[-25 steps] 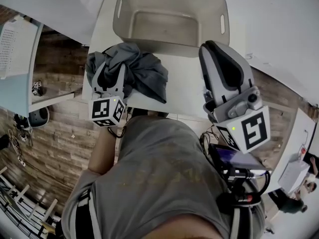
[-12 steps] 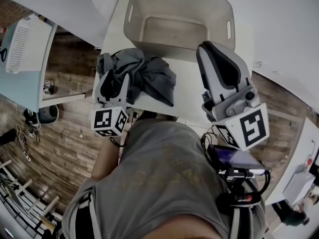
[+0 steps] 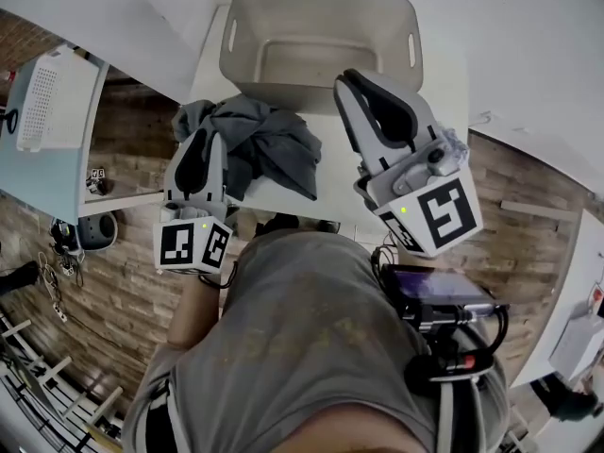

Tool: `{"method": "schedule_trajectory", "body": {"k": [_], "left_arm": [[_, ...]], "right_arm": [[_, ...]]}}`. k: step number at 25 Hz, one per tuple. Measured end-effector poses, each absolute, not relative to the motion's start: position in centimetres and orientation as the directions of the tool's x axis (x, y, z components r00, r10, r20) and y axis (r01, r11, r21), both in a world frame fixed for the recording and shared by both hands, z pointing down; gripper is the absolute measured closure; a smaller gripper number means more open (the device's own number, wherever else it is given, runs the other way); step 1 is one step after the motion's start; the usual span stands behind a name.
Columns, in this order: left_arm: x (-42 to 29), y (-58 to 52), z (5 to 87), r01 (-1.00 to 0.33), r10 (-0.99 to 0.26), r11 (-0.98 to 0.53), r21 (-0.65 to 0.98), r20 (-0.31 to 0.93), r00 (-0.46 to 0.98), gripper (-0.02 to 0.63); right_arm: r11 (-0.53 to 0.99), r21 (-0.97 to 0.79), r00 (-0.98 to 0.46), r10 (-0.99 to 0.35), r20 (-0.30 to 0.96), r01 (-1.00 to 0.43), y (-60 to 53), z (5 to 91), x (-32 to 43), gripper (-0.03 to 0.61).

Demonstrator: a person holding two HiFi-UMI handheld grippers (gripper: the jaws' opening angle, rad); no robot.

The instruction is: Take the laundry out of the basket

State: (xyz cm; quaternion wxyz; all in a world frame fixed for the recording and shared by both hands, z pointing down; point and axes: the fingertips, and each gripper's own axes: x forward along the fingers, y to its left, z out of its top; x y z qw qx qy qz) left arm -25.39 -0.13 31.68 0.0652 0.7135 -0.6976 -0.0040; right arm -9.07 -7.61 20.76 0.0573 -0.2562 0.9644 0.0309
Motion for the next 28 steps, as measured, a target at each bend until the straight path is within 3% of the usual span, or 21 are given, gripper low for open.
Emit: {"method": "schedule_trajectory", "body": {"k": [7, 19, 28], "left_arm": [[-23.3, -2.3, 26.5, -0.998, -0.998, -0.060, 0.031, -0.025, 0.059, 0.604], [-20.8, -4.6, 20.8, -0.996, -0.989, -0.081, 0.029, -0.129, 0.076, 0.604], [-19.8, -4.9, 21.0, -0.994, -0.986, -0.103, 0.049, -0.134, 0.096, 0.604]], "right_arm": [[0.859, 0.061, -0.859, -0.501, -0.105, -0.508, -8.0, 22.3, -9.2, 0.541], [0.831, 0.084, -0.833, -0.539, -0.125, -0.550, -8.8, 21.8, -9.3, 0.549], [0.818, 0.101, -0.822, -0.552, -0.138, -0.566, -8.9, 21.2, -9.4, 0.557]]}}
